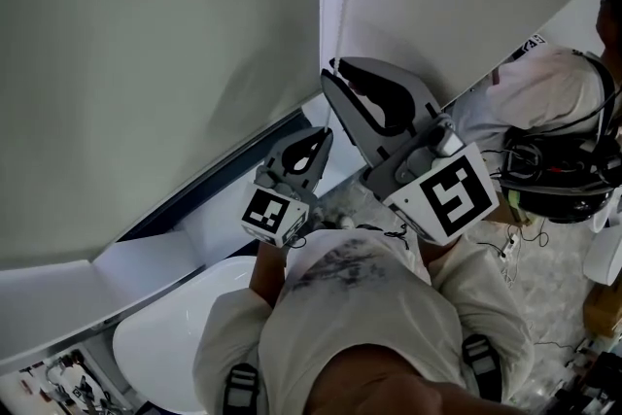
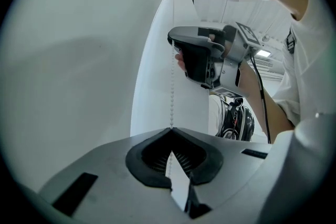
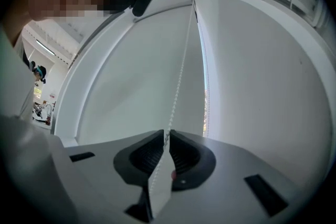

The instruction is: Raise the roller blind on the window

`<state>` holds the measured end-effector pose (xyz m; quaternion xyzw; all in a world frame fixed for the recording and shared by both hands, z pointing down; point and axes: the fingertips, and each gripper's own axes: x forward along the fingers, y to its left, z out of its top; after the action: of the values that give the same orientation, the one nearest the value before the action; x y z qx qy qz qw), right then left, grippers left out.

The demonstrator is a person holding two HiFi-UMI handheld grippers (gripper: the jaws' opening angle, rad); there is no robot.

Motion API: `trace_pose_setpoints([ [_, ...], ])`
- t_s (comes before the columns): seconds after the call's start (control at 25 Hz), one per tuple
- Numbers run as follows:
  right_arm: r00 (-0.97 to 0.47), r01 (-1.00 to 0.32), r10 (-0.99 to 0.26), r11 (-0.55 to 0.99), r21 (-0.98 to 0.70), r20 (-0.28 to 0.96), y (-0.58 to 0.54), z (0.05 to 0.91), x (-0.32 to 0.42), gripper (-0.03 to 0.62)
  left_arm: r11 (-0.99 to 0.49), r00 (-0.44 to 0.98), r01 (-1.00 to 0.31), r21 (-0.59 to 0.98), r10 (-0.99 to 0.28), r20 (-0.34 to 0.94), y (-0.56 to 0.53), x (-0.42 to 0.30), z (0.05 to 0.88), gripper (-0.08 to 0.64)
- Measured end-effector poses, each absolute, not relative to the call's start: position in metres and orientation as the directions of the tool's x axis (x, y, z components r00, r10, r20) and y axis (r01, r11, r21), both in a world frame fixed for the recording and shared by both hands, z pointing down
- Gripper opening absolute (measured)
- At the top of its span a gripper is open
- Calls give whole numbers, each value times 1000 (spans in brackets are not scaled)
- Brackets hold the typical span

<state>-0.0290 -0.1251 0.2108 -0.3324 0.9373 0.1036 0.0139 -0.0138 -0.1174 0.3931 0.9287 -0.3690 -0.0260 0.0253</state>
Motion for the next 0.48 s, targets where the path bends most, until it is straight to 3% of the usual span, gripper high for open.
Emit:
trace_pose_setpoints([
  [0.16, -796, -604, -602, 789, 112, -58, -123, 217, -35, 64, -727, 727, -683, 67, -686, -28, -113, -19, 398, 6],
  [0.48, -793, -607, -604, 794, 32, -82, -121, 223, -31, 61, -730, 730, -678, 80, -682, -41, -107, -21, 403, 6],
])
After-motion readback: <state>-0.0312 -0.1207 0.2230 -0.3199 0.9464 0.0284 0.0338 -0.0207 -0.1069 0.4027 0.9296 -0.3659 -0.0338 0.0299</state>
